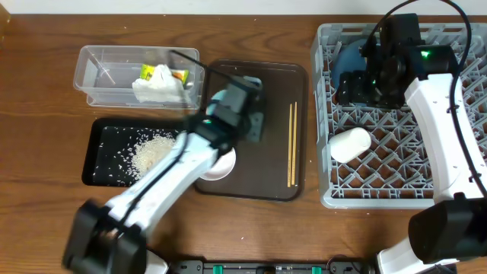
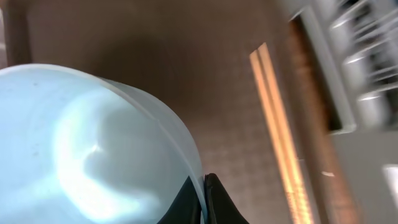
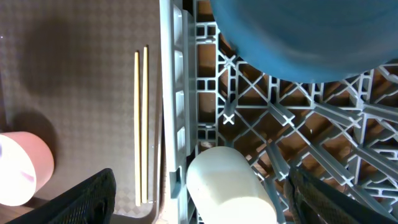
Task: Sort waste into correct bins and load items into the dishwasher rack
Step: 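Set the empty light-blue bowl on the brown tray and release, then reach right gripper to the light-blue bowl and grasp its rim, then lift the light-blue bowl with right gripper and place it in the rack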
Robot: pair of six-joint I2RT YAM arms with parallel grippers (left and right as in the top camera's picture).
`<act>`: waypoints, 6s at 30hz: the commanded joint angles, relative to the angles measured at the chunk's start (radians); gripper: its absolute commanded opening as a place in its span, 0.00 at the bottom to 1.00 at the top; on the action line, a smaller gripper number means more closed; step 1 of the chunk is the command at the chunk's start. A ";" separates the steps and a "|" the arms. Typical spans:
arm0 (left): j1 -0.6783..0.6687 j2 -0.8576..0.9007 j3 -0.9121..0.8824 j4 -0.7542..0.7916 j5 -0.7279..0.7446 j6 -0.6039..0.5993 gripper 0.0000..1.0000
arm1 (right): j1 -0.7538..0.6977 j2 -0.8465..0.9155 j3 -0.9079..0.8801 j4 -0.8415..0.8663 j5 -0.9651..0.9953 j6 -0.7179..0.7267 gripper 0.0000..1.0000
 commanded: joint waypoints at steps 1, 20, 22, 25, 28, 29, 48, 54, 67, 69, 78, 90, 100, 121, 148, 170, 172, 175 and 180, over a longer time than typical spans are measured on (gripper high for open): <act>-0.018 0.069 0.010 0.012 -0.137 0.011 0.07 | 0.002 -0.025 0.014 -0.003 0.002 -0.015 0.85; -0.027 0.147 0.010 0.088 0.004 0.008 0.49 | 0.002 -0.025 0.014 0.004 -0.003 -0.015 0.86; -0.021 0.134 0.014 0.087 0.002 0.008 0.52 | 0.003 -0.025 0.014 0.013 -0.036 -0.015 0.86; 0.005 0.087 0.019 0.077 0.001 -0.020 0.58 | 0.024 -0.025 0.014 0.041 -0.081 -0.014 0.85; 0.071 -0.015 0.019 0.030 0.002 -0.088 0.59 | 0.076 -0.022 0.013 0.092 -0.099 -0.001 0.84; 0.089 -0.040 0.019 0.014 0.002 -0.102 0.59 | 0.089 -0.020 0.013 0.105 -0.099 0.000 0.84; 0.559 -0.360 0.018 -0.353 0.000 -0.126 0.79 | 0.428 0.293 0.013 0.366 -0.049 0.163 0.75; 0.563 -0.348 0.016 -0.384 0.000 -0.126 0.80 | 0.427 0.375 0.013 0.369 -0.027 0.180 0.62; 0.563 -0.345 0.016 -0.390 0.001 -0.126 0.87 | 0.439 0.462 0.012 0.376 -0.013 0.180 0.02; 0.563 -0.345 0.016 -0.390 0.001 -0.126 0.87 | 0.439 0.465 0.012 0.375 -0.004 0.180 0.01; 0.563 -0.345 0.016 -0.390 0.001 -0.126 0.87 | 0.406 0.323 0.015 0.348 0.007 0.159 0.01; 0.563 -0.345 0.016 -0.390 0.001 -0.126 0.88 | 0.208 -0.286 0.015 0.021 0.589 0.276 0.01; 0.563 -0.345 0.016 -0.390 0.001 -0.126 0.87 | 0.060 -0.425 0.012 -0.407 1.094 0.434 0.02; 0.563 -0.345 0.016 -0.390 0.001 -0.126 0.88 | 0.043 0.106 0.012 -0.439 1.489 0.415 0.01; 0.563 -0.345 0.016 -0.390 0.001 -0.126 0.88 | -0.021 0.292 -0.011 -0.335 1.369 0.187 0.01; 0.563 -0.345 0.016 -0.390 0.001 -0.126 0.88 | -0.072 0.291 -0.014 -0.134 1.158 -0.471 0.01; 0.563 -0.345 0.016 -0.390 0.001 -0.126 0.88 | -0.080 0.291 -0.014 -0.152 1.201 -0.472 0.01; 0.563 -0.345 0.016 -0.390 0.001 -0.126 0.88 | -0.090 0.291 -0.014 -0.118 1.245 -0.472 0.01; 0.563 -0.345 0.016 -0.390 0.001 -0.126 0.88 | -0.115 0.291 -0.014 0.038 1.227 -0.571 0.01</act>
